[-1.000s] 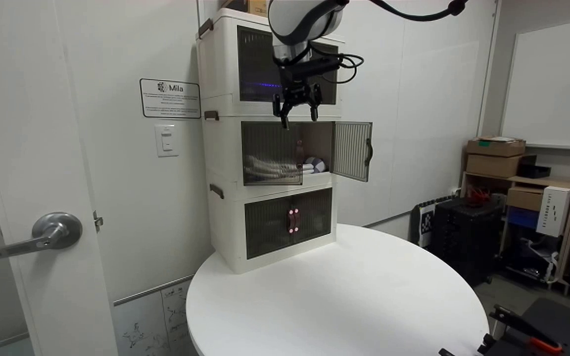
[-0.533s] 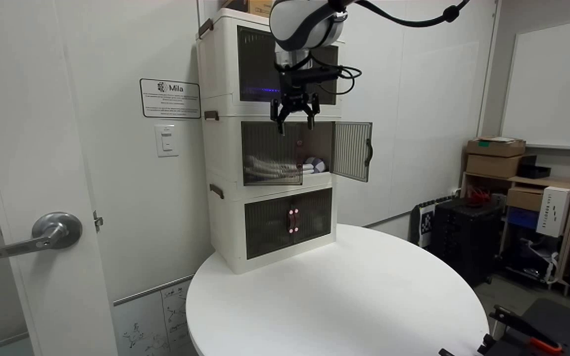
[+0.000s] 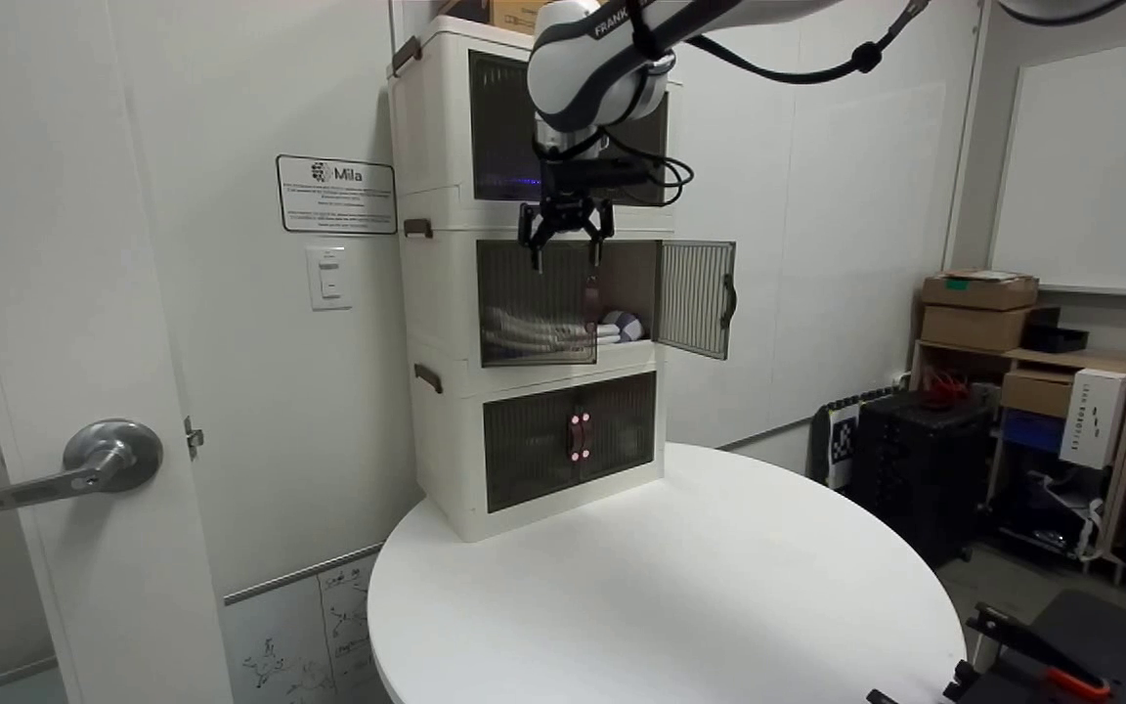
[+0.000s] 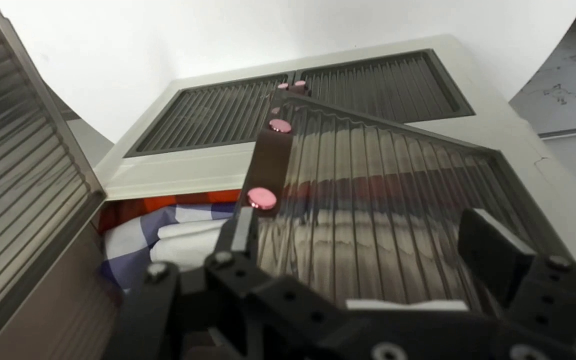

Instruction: Close the left middle cabinet doors

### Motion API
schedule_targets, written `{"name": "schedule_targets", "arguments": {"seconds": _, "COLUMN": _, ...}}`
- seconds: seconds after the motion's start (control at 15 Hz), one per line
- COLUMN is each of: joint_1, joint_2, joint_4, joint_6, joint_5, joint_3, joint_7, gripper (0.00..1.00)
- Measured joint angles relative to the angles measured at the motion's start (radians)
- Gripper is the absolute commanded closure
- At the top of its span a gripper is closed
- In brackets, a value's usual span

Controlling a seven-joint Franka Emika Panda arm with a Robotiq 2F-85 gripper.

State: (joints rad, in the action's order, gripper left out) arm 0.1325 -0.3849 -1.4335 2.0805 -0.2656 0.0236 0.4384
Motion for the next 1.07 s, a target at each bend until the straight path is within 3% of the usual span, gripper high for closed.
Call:
{"name": "schedule_targets", "arguments": {"seconds": 0.47, "joint_1": 0.022, "joint_2": -0.084, "joint_4": 0.032, "joint_6": 0.173, "joint_5": -0.091, "joint_3": -0.081, "joint_7": 0.049, "gripper": 0.00}}
{"name": "schedule_targets", "arguments": {"seconds": 1.07, "joint_1": 0.051, "joint_2": -0.093, "joint_4": 0.037, "joint_6": 0.226, "joint_5": -0.096, "joint_3": -0.095, "joint_7": 0.018, "gripper": 0.00}}
